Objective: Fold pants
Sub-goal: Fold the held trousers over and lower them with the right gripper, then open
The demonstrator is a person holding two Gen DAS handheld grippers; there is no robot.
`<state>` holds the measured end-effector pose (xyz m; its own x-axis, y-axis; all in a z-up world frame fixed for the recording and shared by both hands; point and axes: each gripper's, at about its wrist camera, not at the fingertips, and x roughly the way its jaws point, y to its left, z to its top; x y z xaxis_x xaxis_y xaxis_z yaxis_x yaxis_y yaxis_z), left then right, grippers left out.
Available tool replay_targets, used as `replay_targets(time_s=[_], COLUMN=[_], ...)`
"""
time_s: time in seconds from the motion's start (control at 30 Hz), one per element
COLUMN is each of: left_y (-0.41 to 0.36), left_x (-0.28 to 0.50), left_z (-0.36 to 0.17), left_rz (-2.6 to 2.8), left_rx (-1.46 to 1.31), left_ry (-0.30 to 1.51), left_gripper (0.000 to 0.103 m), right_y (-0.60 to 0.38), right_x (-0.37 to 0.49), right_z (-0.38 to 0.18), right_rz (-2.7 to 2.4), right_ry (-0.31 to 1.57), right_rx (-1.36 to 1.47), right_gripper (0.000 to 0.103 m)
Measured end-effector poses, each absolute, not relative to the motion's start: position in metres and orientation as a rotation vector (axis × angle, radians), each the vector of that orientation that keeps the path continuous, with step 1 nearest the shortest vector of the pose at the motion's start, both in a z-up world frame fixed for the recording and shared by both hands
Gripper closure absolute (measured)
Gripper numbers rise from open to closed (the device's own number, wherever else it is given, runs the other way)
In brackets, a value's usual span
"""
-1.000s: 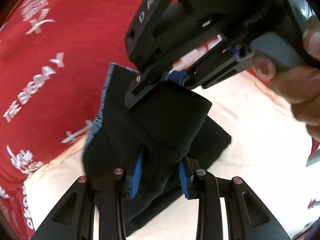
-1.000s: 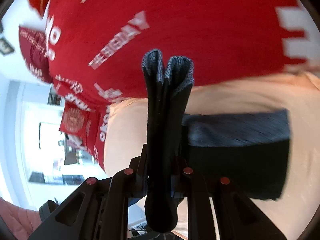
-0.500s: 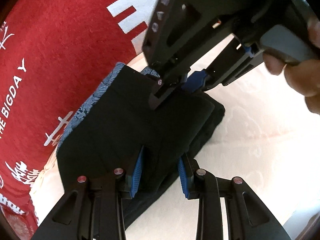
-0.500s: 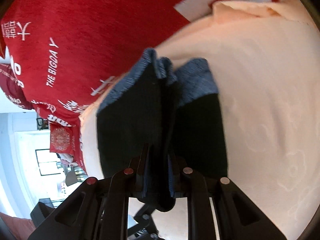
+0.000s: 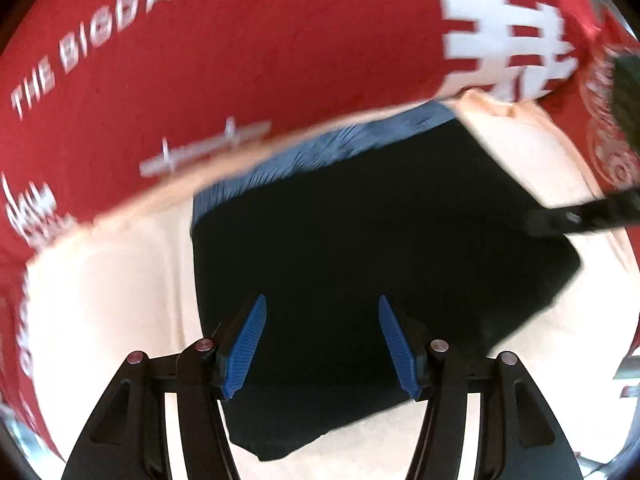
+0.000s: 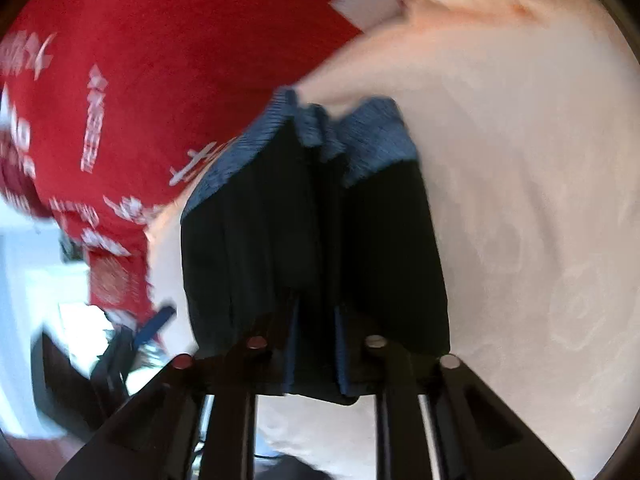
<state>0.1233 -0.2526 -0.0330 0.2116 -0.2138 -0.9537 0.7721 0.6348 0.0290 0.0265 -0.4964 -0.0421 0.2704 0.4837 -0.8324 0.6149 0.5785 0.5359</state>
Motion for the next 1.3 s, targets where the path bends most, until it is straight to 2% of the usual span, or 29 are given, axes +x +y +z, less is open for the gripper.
replay_targets(time_s=[0.13, 0.17, 0.2, 0.23, 0.37, 0.57, 0.8, 1.07, 1.3], left_y=[-0.248, -0.249, -0.250, -0.249, -0.243, -0.221, -0.222, -0.225, -0.217], left_x=[0.125, 0.123, 0.121, 0.125, 0.133, 0.175, 0.235, 0.222, 0.219], left_z=[-0.049, -0.049, -0.049, -0.051, -0.045, -0.023, -0.059, -0.060, -0.053], left_rz=[-0.727, -0.727, -0.721, -0.712, -0.679, -0.586, -0.452, -0.491, -0.487], left_rx=[0.555, 0.568, 0.572, 0.563, 0.507, 0.410, 0.314, 0.399, 0.389], left_ry=[1.206, 1.196, 1.196, 1.205, 1.254, 1.222, 1.326, 1.289, 1.345], left_gripper=[0.041, 0.038, 0.028, 0.024, 0.024, 0.024, 0.024, 0.021, 0.021], right_y=[-0.483, -0.480, -0.477, -0.474, -0.467, -0.457, -0.452, -0.432, -0.437], right_x=[0.032, 0.031, 0.029, 0.029, 0.029, 0.032, 0.043, 0.052, 0.047], right_z=[-0.036, -0.039, -0.043, -0.045, -0.040, -0.027, 0.007, -0.040, -0.040], right_rz=[-0.167, -0.185, -0.193, -0.203, -0.250, -0.346, -0.342, -0.324, -0.361], right_ry=[1.433, 1.456, 1.472, 1.474, 1.474, 1.521, 1.395, 1.521, 1.518], right_rx=[0.885, 0.851, 0.832, 0.813, 0.748, 0.625, 0.591, 0.580, 0.620], right_gripper=[0.088, 0.088, 0.087, 0.087, 0.085, 0.083, 0.083, 0.083, 0.083])
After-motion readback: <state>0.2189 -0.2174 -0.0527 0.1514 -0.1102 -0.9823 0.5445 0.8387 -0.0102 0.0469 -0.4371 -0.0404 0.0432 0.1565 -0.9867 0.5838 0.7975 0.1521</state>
